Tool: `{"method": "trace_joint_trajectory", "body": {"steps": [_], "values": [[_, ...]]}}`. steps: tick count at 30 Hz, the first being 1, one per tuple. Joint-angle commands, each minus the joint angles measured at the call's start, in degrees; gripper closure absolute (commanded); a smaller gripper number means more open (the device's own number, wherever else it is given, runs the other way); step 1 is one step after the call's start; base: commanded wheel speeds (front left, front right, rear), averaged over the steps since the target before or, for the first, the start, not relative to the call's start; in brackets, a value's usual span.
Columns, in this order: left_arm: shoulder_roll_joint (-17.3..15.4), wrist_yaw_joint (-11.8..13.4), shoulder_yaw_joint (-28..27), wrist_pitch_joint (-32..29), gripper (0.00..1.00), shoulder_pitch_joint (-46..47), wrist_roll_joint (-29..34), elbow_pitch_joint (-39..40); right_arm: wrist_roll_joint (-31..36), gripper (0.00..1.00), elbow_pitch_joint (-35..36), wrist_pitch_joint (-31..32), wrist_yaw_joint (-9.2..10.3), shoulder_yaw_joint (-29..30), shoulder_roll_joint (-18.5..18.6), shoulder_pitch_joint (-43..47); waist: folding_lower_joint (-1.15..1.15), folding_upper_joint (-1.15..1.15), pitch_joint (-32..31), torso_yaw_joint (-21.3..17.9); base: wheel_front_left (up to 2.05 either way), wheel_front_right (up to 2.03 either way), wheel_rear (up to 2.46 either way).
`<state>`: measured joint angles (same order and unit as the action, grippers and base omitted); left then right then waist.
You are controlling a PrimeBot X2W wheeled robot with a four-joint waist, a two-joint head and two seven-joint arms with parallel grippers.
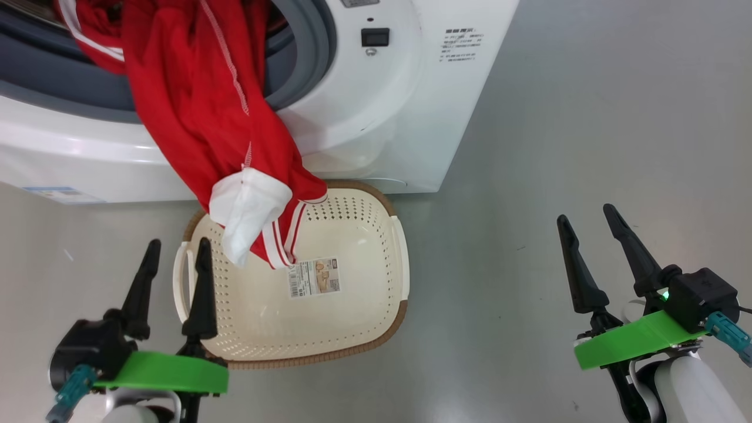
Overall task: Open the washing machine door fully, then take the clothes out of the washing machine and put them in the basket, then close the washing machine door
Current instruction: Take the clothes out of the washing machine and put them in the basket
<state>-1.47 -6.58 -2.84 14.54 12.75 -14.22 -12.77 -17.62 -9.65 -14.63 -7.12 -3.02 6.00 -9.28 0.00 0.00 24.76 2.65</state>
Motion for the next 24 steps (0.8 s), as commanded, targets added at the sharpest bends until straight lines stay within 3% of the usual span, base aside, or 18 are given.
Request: {"method": "trace_joint_trajectory", "body": {"steps": [1, 13, 24], "values": [[-1.4, 0.5, -2.1, 0.5, 0.00, -1.4, -0.2, 2.1, -0.3, 0.00, 1.1, -0.4, -0.36, -1.6, 0.3, 0.9, 0.00, 0.00, -0.1, -0.2, 0.00, 0.00, 0.00], [-1.4, 1.5, -1.3, 0.5, 0.00, -2.7, -1.1, 3.9, -0.3, 0.00, 1.1, -0.4, -0.36, -1.6, 0.2, 0.8, 0.00, 0.00, 0.0, -0.4, 0.00, 0.00, 0.00], [-1.4, 0.8, -0.6, 0.5, 0.00, 3.1, -0.6, -1.3, -0.4, 0.00, 1.0, -0.4, -0.36, -1.8, 0.0, -0.2, 0.00, 0.00, 1.0, -0.5, 0.00, 0.00, 0.00]]}}
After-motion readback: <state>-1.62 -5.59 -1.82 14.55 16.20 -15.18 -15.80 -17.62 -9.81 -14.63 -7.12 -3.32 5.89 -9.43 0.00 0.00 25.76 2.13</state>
